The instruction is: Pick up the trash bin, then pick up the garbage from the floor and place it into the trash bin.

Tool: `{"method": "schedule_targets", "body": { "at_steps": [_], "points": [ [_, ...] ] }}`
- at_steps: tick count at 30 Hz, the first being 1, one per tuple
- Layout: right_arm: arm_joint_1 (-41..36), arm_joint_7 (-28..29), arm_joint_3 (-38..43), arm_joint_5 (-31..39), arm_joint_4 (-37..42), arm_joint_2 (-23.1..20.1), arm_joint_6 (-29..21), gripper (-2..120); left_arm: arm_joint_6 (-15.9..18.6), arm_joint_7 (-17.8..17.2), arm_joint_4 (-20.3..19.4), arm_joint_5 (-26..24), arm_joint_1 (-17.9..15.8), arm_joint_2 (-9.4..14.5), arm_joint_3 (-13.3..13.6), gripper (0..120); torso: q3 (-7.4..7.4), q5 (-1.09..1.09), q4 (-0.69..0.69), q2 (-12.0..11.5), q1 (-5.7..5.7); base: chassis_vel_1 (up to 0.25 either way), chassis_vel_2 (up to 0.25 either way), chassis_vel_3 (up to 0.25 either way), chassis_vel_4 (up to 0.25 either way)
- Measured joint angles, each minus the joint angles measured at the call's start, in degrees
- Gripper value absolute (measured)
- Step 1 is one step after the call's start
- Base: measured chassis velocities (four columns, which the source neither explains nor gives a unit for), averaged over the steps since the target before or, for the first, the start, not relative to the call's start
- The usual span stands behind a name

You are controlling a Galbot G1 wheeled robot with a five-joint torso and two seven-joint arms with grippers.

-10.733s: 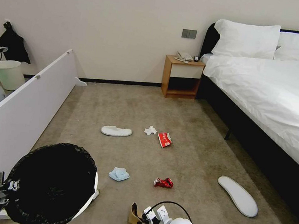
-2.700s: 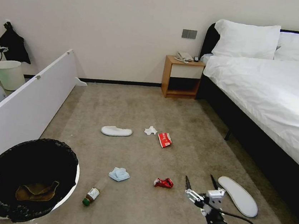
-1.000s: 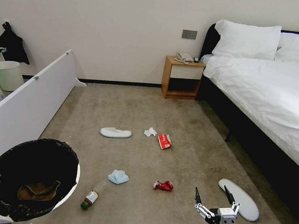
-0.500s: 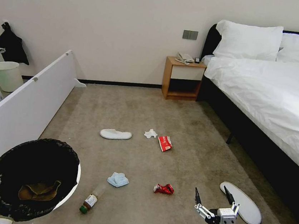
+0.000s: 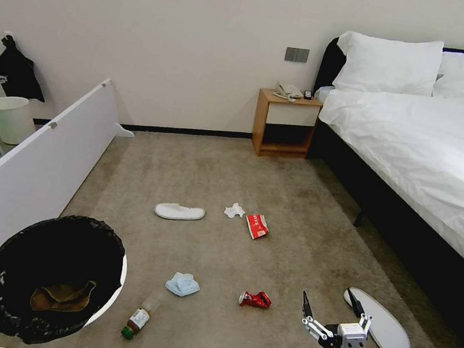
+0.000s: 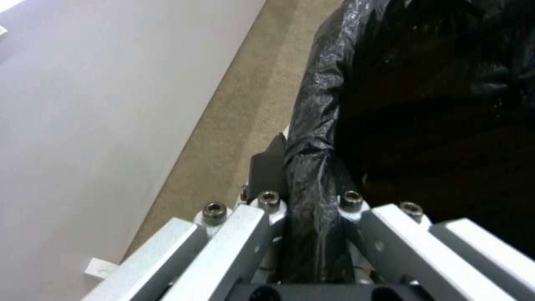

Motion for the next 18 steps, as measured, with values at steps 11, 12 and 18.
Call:
{"method": "schedule_targets", "body": {
  "at_steps": [11, 12, 18],
  "points": [
    [-0.05, -0.13, 0.17, 0.07, 0.10, -0.03, 0.01, 100, 0.00, -0.08, 0.17, -0.01, -0.21, 0.02, 0.51, 3, 0.00, 0.00, 0.00, 0.00, 0.00, 0.000, 0.000, 0.000, 0.000],
    [-0.06, -0.12, 0.17, 0.05, 0.09, -0.04, 0.01, 100, 0.00, -0.09, 0.18, -0.01, -0.21, 0.03, 0.62, 3, 0.00, 0.00, 0.00, 0.00, 0.00, 0.000, 0.000, 0.000, 0.000],
    [-0.19, -0.12, 0.14, -0.06, 0.09, -0.01, 0.02, 100, 0.00, -0.10, 0.16, -0.25, 0.22, -0.07, 0.90, 3, 0.00, 0.00, 0.00, 0.00, 0.00, 0.000, 0.000, 0.000, 0.000]
  ]
}}
